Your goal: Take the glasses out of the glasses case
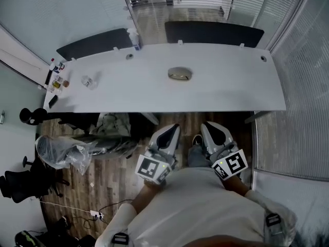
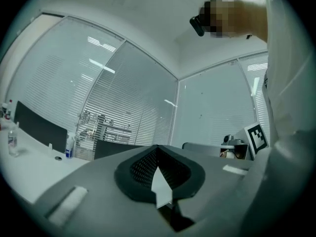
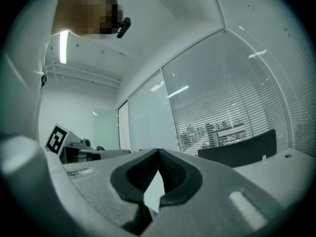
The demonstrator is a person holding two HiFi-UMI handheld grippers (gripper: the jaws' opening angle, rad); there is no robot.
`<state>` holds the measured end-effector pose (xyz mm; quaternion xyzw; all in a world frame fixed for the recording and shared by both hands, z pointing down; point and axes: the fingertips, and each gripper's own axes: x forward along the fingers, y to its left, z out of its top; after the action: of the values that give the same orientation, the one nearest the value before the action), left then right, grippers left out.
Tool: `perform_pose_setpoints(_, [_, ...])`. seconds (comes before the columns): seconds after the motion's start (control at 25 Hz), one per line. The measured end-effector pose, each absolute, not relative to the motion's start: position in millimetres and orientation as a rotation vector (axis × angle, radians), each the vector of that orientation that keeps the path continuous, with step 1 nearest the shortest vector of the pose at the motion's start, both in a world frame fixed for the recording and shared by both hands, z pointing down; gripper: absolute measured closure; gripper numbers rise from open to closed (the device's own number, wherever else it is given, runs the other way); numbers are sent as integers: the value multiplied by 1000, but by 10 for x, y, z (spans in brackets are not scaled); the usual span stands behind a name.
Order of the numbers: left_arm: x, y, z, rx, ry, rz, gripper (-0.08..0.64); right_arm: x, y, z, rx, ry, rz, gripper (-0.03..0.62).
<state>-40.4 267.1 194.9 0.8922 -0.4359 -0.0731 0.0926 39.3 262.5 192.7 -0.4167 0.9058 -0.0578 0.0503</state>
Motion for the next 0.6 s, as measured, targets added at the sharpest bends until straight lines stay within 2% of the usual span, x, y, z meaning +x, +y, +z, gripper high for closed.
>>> perform_pose_setpoints(0.6, [519, 1057, 2001, 2623, -1321, -158, 560, 1400, 1052, 1883, -1263, 2751, -189, 591])
